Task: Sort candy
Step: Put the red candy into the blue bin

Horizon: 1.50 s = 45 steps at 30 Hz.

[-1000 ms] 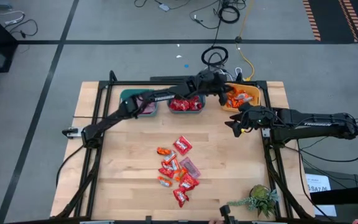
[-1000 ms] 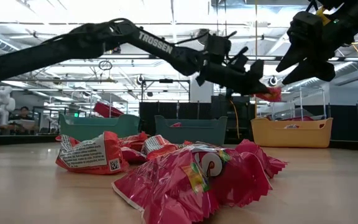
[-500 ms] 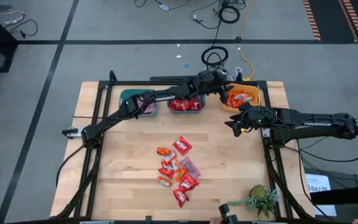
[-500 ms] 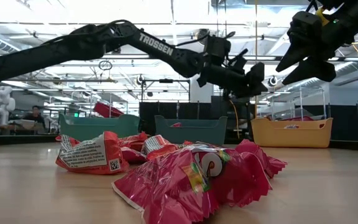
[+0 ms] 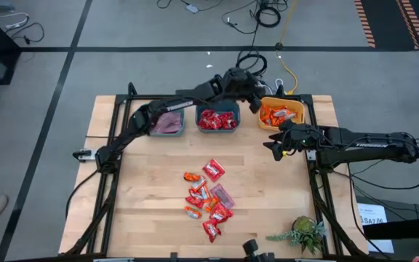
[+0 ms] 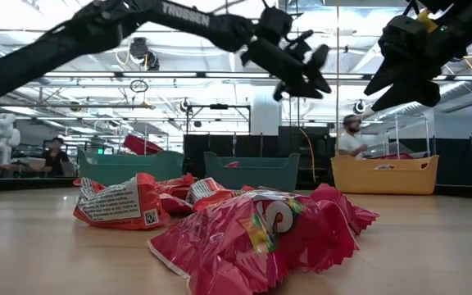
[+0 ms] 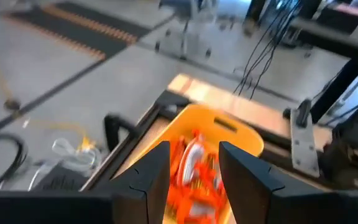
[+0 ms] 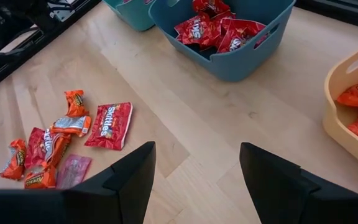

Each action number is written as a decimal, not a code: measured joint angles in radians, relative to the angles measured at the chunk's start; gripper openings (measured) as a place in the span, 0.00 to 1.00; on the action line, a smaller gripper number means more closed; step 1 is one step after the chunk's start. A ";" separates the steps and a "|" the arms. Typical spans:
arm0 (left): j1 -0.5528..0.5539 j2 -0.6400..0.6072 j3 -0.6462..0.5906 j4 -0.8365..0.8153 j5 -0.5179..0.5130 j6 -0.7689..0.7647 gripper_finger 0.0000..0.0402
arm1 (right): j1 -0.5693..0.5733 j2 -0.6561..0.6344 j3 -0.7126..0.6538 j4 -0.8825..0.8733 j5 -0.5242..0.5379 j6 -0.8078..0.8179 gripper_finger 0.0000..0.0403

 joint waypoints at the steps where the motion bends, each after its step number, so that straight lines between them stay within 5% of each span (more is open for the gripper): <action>1: 0.003 -0.017 0.000 -0.038 -0.001 -0.008 0.36 | 0.000 0.000 0.000 0.000 0.000 -0.006 0.56; 12: -0.040 -0.154 -0.011 -0.582 0.037 0.086 0.36 | 0.000 0.000 0.000 0.000 -0.001 -0.032 0.56; 37: -0.242 -0.182 -0.092 -0.529 -0.079 0.042 0.36 | 0.000 0.000 0.000 0.000 -0.009 0.011 0.56; 41: -0.271 -0.203 -0.203 -0.477 -0.076 0.032 0.36 | 0.000 0.000 0.000 0.000 -0.009 -0.043 0.56; 45: -0.289 -0.282 -0.444 -0.344 -0.083 -0.010 0.36 | 0.000 0.000 0.000 0.002 -0.005 -0.054 0.56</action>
